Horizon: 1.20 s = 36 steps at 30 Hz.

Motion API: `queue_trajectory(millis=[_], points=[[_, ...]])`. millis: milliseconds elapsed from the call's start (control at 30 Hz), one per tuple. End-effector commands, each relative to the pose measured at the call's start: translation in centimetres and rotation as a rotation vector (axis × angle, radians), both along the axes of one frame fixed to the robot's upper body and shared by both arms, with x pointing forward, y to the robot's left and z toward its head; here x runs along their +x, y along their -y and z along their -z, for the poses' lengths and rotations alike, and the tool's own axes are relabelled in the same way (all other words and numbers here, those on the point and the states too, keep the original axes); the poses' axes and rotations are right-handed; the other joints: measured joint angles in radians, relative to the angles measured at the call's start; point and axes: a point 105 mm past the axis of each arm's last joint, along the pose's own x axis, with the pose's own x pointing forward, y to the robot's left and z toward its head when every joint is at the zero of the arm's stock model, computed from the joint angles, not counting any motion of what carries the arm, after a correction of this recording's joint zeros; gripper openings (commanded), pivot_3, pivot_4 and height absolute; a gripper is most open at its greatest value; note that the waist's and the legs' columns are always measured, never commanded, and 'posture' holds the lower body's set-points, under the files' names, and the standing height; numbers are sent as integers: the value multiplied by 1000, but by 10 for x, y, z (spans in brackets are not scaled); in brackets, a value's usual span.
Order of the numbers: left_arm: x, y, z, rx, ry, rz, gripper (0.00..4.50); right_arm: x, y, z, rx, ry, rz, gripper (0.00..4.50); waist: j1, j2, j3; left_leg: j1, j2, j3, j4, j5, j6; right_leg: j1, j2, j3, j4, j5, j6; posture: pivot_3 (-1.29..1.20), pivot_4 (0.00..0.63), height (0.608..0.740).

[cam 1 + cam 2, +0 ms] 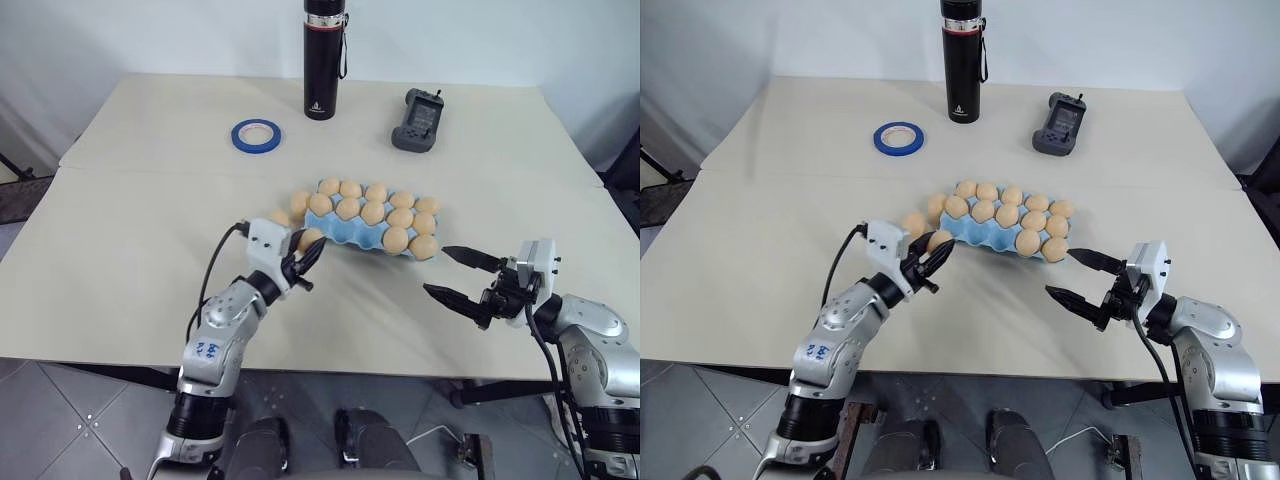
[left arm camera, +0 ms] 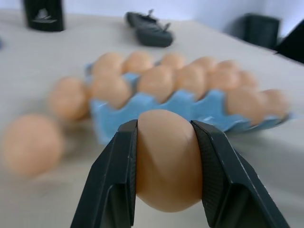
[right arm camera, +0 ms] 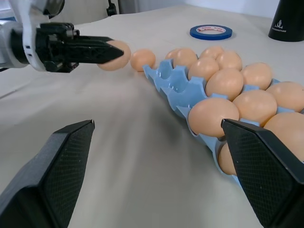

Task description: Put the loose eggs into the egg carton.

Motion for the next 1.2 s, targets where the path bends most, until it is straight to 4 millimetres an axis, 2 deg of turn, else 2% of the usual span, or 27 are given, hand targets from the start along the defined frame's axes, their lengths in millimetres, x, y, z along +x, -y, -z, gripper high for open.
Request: queue_trajectory(millis=[33, 167, 367, 567, 667, 900, 1067, 1200], points=[[8, 23, -20, -34, 72, 50, 1353, -2, 1, -10, 9, 59, 2, 4500, 2, 0, 0, 0, 0, 0, 0, 0, 0, 0, 0, 0, 0, 0, 0, 0, 150, 740], [22, 39, -20, -51, 82, 75, 1353, -4, 0, -14, 33, 83, 9, 4500, -3, 0, 0, 0, -1, 0, 0, 0, 0, 1, 0, 1, -1, 1, 1, 0, 150, 740], [39, 61, -16, -56, 87, 130, 1353, -7, -1, -9, 29, 71, 33, 4500, -1, 0, 0, 0, 0, 0, -1, 0, 0, 0, 1, 1, -2, 0, 2, 0, 150, 740], [53, 74, -12, -33, 97, 175, 1353, -8, 1, -8, 26, 70, 56, 4500, -1, 0, 1, -1, 0, 1, 0, 0, 0, 0, 1, 1, -2, 0, 2, 0, 150, 740], [56, 77, -4, 1, 80, 191, 2253, -8, 2, -8, 23, 71, 65, 4500, -1, 0, 1, -1, 0, 1, -1, 0, 0, 0, 1, 1, -3, 0, 2, 0, 150, 740], [55, 79, -7, -16, 97, 190, 4477, -9, 0, -7, 21, 67, 65, 4500, 0, 0, 2, -1, 0, 1, -1, -1, -1, 0, 0, 1, -3, 0, 3, 0, 150, 740], [49, 74, -14, -25, 118, 191, 4477, -7, -1, -8, 18, 67, 58, 4500, -1, 0, 2, -1, 0, 1, -1, -1, -1, 0, 0, 1, -3, 0, 3, 0, 150, 740], [41, 58, -19, -27, 138, 165, 4477, -6, -1, -9, 17, 69, 51, 4500, -2, 0, 2, -1, 0, 1, -1, -1, -1, 0, 1, 1, -2, 0, 3, 0, 150, 740]])
